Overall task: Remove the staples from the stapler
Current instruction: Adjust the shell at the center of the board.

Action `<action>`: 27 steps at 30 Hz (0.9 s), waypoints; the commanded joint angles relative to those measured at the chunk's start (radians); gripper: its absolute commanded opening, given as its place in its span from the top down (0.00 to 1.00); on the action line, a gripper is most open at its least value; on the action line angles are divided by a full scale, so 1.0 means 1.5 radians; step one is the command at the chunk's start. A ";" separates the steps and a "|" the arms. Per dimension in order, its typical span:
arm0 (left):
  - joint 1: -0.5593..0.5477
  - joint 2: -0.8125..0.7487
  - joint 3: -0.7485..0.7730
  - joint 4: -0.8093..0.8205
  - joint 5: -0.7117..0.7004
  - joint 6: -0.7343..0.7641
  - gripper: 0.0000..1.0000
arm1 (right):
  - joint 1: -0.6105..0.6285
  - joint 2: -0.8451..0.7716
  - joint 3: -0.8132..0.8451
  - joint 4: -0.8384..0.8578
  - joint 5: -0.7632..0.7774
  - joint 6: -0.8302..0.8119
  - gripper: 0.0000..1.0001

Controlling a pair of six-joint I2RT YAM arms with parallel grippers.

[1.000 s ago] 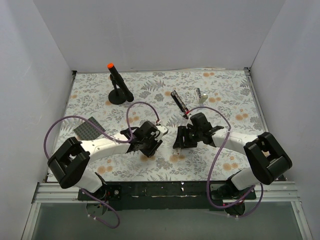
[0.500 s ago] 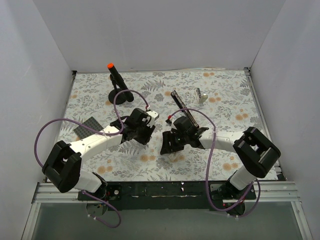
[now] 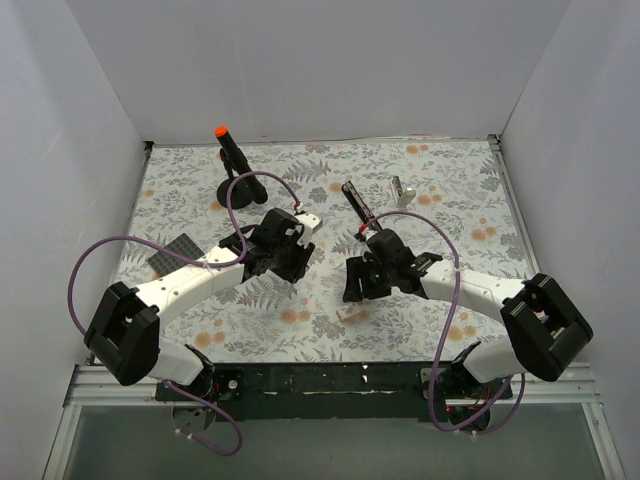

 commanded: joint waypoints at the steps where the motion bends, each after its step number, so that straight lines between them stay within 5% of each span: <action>1: 0.002 -0.007 0.025 -0.006 0.016 0.001 0.77 | 0.001 -0.021 -0.031 -0.012 -0.006 0.002 0.35; 20: 0.001 0.030 0.026 0.031 0.089 0.006 0.78 | 0.101 0.003 -0.047 0.097 -0.037 0.111 0.38; 27: -0.079 0.098 0.060 0.043 0.098 0.069 0.75 | 0.123 -0.070 -0.063 0.054 0.014 0.129 0.37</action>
